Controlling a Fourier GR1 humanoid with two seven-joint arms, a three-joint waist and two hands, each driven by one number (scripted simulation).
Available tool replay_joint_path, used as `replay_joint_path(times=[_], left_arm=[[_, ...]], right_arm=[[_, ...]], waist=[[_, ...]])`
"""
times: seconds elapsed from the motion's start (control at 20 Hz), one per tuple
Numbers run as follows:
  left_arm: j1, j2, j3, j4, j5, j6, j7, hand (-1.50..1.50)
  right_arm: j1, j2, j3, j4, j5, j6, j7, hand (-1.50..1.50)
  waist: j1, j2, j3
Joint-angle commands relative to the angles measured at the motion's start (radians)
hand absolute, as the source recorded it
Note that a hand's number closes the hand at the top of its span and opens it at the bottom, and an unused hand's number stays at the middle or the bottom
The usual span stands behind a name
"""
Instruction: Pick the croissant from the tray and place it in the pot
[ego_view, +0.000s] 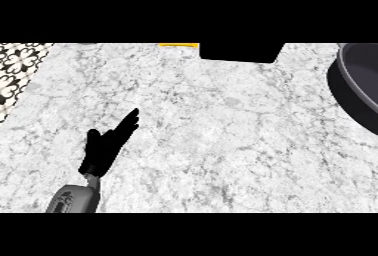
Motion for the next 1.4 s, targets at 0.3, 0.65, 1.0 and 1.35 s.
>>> replay_joint_path(times=[0.3, 0.65, 1.0, 1.35], left_arm=[[0.025, 0.001, 0.002, 0.040, -0.009, -0.009, -0.053, 0.00], [0.025, -0.010, 0.010, 0.010, -0.004, 0.016, -0.008, 0.00], [0.020, 0.017, 0.037, -0.008, 0.023, -0.011, 0.002, 0.00], [0.053, -0.021, 0.008, -0.005, -0.003, 0.017, -0.011, 0.00]], right_arm=[[-0.086, 0.112, -0.071, 0.057, -0.063, 0.077, 0.085, -1.50], [-0.114, 0.106, -0.352, -0.005, -0.339, -0.070, -0.056, -1.50], [-0.053, -0.017, -0.545, -0.009, -0.511, -0.181, -0.125, -1.50], [0.033, -0.127, -0.669, -0.019, -0.631, -0.055, -0.243, -1.50]], waist=[[-0.005, 0.005, 0.003], [-0.031, -0.007, 0.005], [-0.042, -0.004, 0.004], [-0.051, -0.009, 0.003]])
